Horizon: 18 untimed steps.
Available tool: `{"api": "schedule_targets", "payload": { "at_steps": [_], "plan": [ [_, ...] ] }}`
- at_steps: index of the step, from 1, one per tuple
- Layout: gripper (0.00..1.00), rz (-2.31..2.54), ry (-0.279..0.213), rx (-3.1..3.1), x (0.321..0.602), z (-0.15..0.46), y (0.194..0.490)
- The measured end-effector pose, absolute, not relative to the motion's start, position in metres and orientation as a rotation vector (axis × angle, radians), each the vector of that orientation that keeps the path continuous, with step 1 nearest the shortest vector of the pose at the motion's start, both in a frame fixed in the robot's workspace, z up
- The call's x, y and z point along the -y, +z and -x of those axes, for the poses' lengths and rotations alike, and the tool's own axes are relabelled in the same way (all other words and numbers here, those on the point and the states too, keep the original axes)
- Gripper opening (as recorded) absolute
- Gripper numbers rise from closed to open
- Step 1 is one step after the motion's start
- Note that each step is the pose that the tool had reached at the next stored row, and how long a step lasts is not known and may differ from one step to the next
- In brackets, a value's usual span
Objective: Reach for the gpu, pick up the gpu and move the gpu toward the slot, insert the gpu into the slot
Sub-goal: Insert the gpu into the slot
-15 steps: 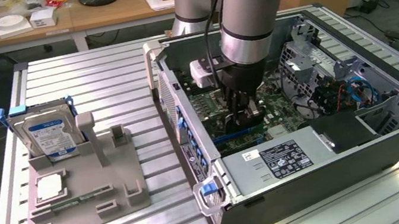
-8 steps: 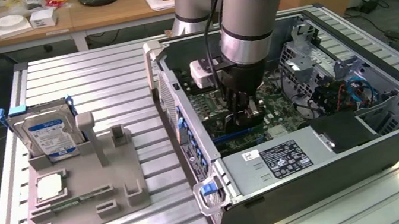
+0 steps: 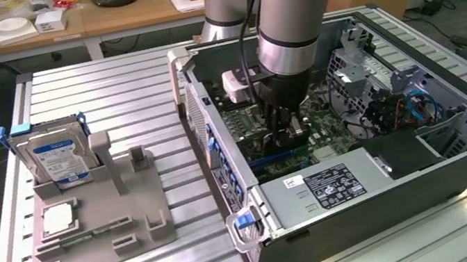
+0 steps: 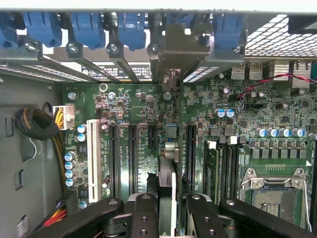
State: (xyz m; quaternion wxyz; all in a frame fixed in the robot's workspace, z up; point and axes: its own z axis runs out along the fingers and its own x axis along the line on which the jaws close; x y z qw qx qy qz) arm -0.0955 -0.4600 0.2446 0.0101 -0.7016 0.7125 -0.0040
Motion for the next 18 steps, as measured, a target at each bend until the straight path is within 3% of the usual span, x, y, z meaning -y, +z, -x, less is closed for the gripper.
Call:
{"api": "schedule_targets", "payload": {
  "at_steps": [18],
  "plan": [
    [0.27,2.192,-0.012,-2.222,0.4597,0.0955,0.2392]
  ]
}}
